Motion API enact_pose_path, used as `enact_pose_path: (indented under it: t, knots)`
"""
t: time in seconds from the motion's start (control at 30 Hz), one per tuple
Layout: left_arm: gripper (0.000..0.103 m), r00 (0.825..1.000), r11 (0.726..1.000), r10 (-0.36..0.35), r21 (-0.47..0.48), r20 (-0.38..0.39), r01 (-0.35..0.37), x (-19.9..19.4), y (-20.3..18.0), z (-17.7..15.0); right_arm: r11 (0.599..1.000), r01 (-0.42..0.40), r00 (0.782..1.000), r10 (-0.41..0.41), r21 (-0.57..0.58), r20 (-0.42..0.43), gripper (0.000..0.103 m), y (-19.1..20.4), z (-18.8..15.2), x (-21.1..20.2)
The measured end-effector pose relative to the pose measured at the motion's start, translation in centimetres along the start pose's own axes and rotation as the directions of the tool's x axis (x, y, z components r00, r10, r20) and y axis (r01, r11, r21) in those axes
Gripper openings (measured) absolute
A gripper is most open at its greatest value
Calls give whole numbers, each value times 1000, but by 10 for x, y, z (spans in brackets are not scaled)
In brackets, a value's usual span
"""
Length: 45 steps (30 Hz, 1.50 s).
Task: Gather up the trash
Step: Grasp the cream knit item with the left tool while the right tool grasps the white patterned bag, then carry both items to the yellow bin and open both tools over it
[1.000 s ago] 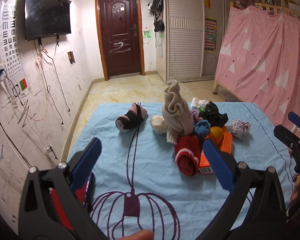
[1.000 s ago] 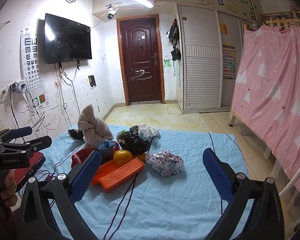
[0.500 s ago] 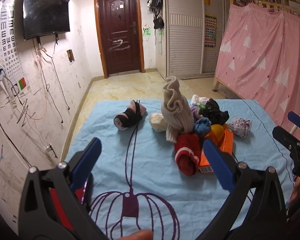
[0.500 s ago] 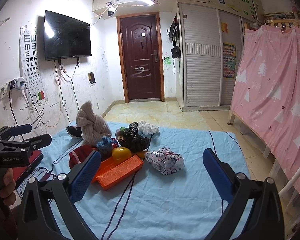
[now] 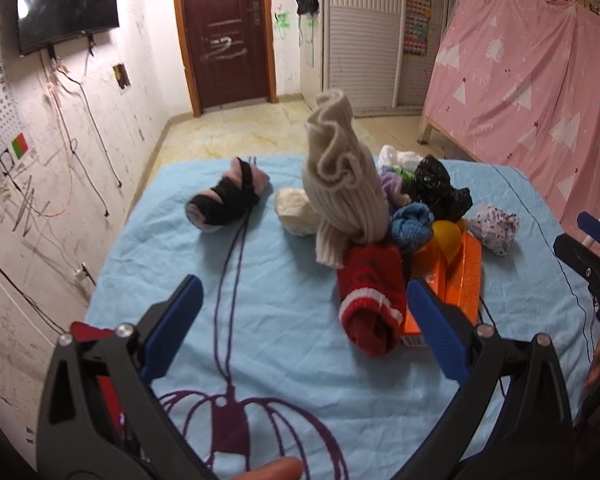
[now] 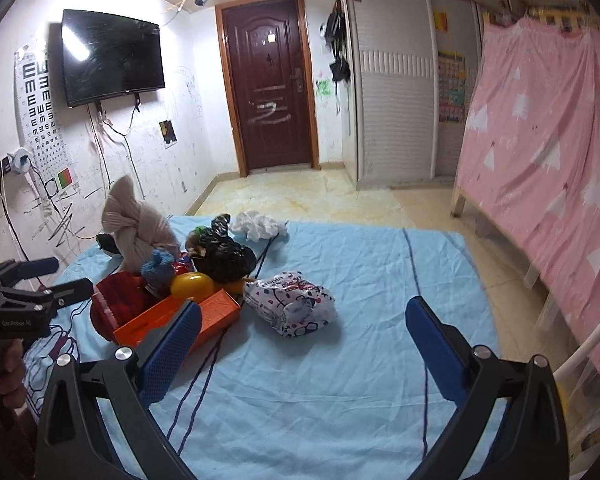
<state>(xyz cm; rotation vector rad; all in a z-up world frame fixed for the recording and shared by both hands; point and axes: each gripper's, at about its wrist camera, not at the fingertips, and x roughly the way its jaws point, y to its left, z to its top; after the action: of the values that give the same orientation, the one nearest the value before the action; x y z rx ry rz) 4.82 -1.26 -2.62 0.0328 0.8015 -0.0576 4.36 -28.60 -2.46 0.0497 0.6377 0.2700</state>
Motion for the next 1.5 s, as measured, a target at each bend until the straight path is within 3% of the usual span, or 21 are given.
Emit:
enact_pose_path:
  t: [0.2, 0.43, 0.67, 0.73, 0.77, 0.8, 0.87, 0.9, 1.1, 1.5]
  knots:
    - [98, 998, 999, -40, -35, -48, 38, 12, 3, 17, 999, -49, 995, 49, -8, -85, 95, -1, 11, 24]
    - [98, 997, 997, -40, -75, -65, 35, 24, 5, 62, 995, -100, 983, 97, -14, -155, 95, 6, 21, 49]
    - [96, 981, 982, -122, -159, -151, 98, 60, 10, 85, 994, -108, 967, 112, 30, -229, 95, -6, 27, 77]
    - [77, 972, 972, -166, -191, -166, 133, 69, 12, 85, 993, -110, 961, 117, 43, -250, 93, -10, 25, 82]
    - [70, 966, 967, -187, -208, -180, 148, 73, 13, 84, 993, -110, 959, 118, 42, -258, 86, -11, 24, 84]
    - [61, 959, 961, -205, -223, -194, 161, 77, 14, 83, 994, -105, 957, 112, 42, -267, 69, -12, 23, 87]
    - [48, 959, 957, -217, -235, -184, 171, 78, 16, 85, 994, -96, 953, 105, 45, -284, 53, -15, 19, 90]
    - [46, 948, 946, -253, -255, -192, 200, 80, 17, 83, 994, -99, 953, 105, 38, -283, 51, -14, 18, 90]
    - [45, 952, 945, -252, -256, -176, 203, 69, 17, 83, 994, -102, 966, 110, 50, -232, 38, -15, 17, 77]
    - [45, 976, 965, -211, -170, -50, 200, 13, 2, 102, 983, -158, 979, 168, 92, -117, 37, -31, 28, 31]
